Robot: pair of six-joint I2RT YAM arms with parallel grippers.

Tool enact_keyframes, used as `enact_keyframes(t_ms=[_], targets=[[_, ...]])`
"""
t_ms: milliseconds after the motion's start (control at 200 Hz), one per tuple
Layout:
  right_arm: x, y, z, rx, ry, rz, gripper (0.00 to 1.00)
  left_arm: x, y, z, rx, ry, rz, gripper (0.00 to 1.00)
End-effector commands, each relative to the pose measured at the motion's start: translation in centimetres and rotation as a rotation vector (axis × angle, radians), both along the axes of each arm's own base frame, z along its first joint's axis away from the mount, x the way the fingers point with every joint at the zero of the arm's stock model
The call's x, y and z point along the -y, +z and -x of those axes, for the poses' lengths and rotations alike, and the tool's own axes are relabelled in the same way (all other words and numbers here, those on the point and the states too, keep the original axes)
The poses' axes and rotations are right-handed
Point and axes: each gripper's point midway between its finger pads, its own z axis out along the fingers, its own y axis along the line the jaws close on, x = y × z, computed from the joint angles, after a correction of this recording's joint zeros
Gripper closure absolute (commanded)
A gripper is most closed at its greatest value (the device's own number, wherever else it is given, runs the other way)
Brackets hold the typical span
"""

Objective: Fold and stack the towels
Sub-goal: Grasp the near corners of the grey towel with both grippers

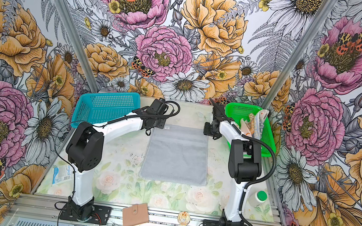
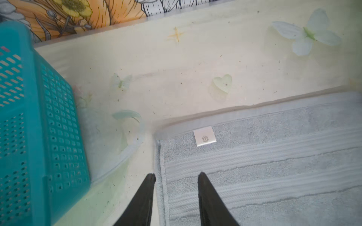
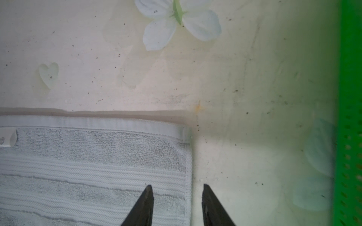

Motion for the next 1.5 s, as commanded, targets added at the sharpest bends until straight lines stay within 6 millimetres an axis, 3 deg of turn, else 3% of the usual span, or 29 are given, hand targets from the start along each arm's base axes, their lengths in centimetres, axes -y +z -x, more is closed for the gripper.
enact_keyframes(t_ms=[0, 140, 245, 315, 420, 525, 630, 906, 1496], targets=[[-0.4, 2.0, 4.8, -0.009, -0.02, -0.034, 0.58, 0.5, 2.9, 6.6, -0.029, 0.001, 0.111, 0.62], [-1.7, 0.9, 13.0, -0.079, -0.035, -0.079, 0.59, -1.2, -0.5, 15.9, -0.187, 0.034, 0.151, 0.62], [-3.1, 0.0, 17.8, -0.118, -0.028, -0.104, 0.59, -2.1, -3.4, 21.9, -0.322, 0.059, 0.193, 0.62], [-3.5, -0.5, 20.1, -0.134, -0.038, -0.115, 0.59, -2.7, -4.6, 24.5, -0.365, 0.079, 0.192, 0.62], [-3.4, -1.5, 23.0, -0.16, -0.062, -0.131, 0.6, -3.5, -5.7, 26.6, -0.393, 0.116, 0.212, 0.63], [-3.3, -2.2, 24.6, -0.177, -0.072, -0.131, 0.6, -4.0, -6.5, 27.1, -0.396, 0.129, 0.2, 0.62], [-3.4, -2.9, 25.3, -0.194, -0.073, -0.119, 0.6, -3.4, -6.8, 26.8, -0.394, 0.117, 0.229, 0.62], [-2.6, -3.5, 25.8, -0.189, -0.096, -0.084, 0.59, -3.3, -8.6, 25.2, -0.394, 0.147, 0.214, 0.61], [-2.0, -3.4, 26.5, -0.183, -0.125, -0.084, 0.59, -4.6, -11.9, 26.2, -0.45, 0.183, 0.145, 0.67]])
